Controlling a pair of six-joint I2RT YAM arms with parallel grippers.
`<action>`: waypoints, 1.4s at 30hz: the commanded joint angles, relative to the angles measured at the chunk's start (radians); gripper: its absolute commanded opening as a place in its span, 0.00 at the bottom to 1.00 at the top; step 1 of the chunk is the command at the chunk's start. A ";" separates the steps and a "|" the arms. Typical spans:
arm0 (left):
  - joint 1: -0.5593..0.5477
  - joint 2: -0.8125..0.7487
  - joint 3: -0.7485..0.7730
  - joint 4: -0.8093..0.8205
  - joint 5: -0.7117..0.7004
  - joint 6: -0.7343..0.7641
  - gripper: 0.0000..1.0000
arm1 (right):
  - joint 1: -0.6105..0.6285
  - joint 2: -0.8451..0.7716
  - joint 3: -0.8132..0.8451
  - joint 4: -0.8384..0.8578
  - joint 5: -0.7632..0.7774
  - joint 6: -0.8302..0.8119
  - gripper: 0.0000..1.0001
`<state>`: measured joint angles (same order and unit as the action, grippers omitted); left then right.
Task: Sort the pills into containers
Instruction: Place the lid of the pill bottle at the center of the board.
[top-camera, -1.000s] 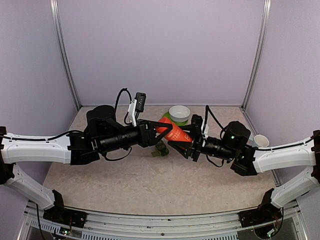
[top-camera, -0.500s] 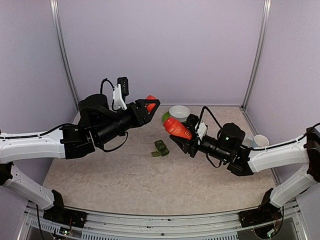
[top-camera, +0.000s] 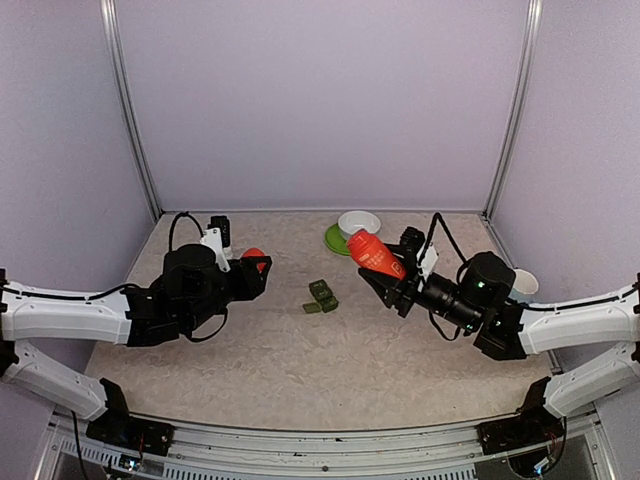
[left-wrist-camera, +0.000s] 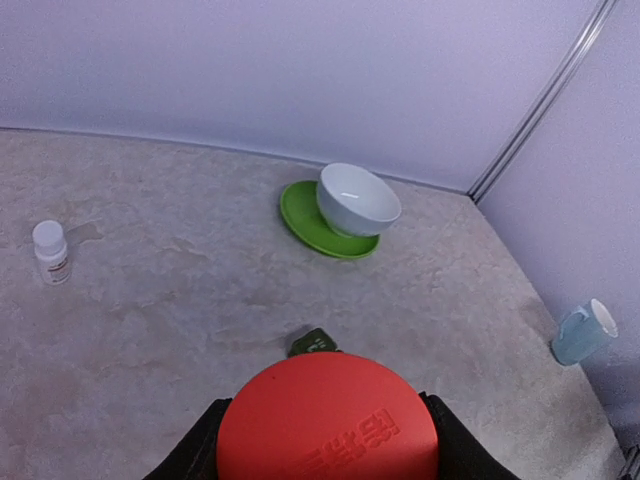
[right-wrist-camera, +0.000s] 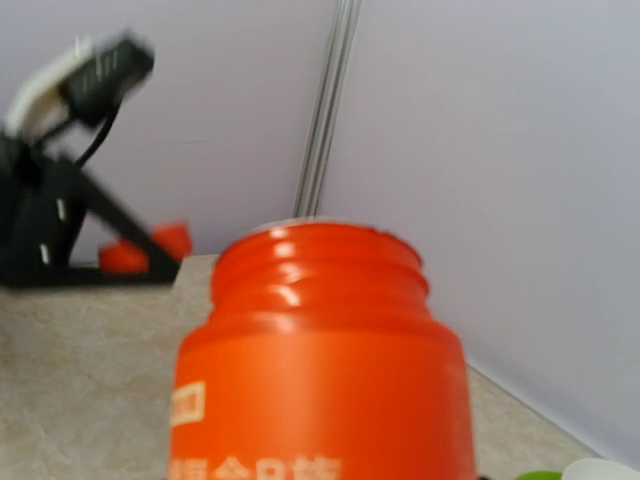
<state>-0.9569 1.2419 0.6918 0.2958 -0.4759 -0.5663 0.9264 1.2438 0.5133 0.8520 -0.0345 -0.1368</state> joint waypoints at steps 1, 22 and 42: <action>0.044 0.057 -0.079 0.075 -0.045 0.020 0.29 | 0.006 -0.044 -0.021 -0.011 0.028 0.022 0.19; 0.116 0.453 -0.178 0.373 0.095 -0.003 0.29 | 0.003 -0.044 -0.061 -0.002 0.030 0.069 0.19; 0.129 0.545 -0.163 0.391 0.153 -0.036 0.48 | -0.027 0.031 -0.087 0.049 0.007 0.120 0.19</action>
<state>-0.8360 1.7927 0.5278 0.6895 -0.3286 -0.5903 0.9138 1.2564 0.4362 0.8421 -0.0158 -0.0463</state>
